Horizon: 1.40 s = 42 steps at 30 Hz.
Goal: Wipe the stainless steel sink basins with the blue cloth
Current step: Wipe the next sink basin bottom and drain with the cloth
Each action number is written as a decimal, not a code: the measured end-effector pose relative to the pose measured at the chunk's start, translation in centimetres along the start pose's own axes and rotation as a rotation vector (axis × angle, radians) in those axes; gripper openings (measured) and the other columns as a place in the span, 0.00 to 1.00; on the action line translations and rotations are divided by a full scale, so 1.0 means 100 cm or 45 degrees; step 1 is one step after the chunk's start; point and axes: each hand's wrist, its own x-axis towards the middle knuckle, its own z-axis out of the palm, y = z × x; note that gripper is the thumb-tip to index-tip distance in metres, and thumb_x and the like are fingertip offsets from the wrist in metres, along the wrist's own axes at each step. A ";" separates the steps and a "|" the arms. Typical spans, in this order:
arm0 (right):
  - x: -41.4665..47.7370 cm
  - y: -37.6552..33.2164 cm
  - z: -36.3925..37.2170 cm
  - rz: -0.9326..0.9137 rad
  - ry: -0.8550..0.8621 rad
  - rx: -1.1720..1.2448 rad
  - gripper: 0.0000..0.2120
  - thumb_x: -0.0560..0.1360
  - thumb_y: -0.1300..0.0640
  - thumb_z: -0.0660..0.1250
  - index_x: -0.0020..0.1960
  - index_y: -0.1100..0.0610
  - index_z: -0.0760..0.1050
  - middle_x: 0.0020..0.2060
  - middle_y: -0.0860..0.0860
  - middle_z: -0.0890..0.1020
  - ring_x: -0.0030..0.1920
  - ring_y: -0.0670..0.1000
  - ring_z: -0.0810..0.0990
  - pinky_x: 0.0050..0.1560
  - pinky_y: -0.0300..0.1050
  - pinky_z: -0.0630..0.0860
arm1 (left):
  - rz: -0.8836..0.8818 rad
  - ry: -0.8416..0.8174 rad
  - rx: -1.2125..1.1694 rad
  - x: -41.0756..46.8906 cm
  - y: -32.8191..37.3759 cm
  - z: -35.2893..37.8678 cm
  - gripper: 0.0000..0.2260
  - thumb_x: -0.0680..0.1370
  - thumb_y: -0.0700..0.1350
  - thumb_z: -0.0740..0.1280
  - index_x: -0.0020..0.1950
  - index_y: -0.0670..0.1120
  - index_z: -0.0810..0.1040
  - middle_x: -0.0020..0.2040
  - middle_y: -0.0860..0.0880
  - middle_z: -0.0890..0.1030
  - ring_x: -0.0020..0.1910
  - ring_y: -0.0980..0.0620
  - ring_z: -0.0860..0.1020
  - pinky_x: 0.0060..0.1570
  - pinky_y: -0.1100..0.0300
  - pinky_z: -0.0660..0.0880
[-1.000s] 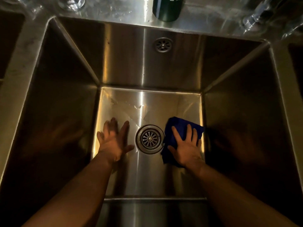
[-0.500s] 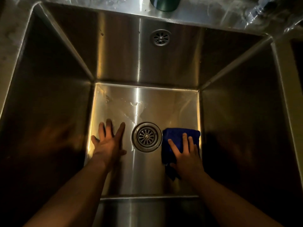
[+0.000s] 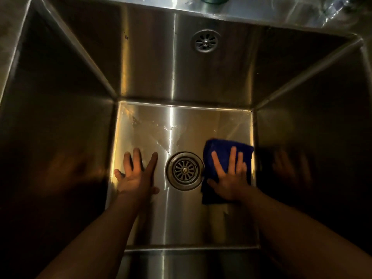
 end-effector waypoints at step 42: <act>-0.032 0.004 0.026 -0.006 -0.179 -0.114 0.53 0.70 0.26 0.57 0.65 0.42 0.15 0.60 0.61 0.14 0.61 0.66 0.15 0.70 0.66 0.32 | -0.006 -0.074 0.021 0.000 0.006 -0.011 0.48 0.70 0.56 0.73 0.76 0.63 0.40 0.75 0.43 0.33 0.74 0.35 0.35 0.67 0.28 0.54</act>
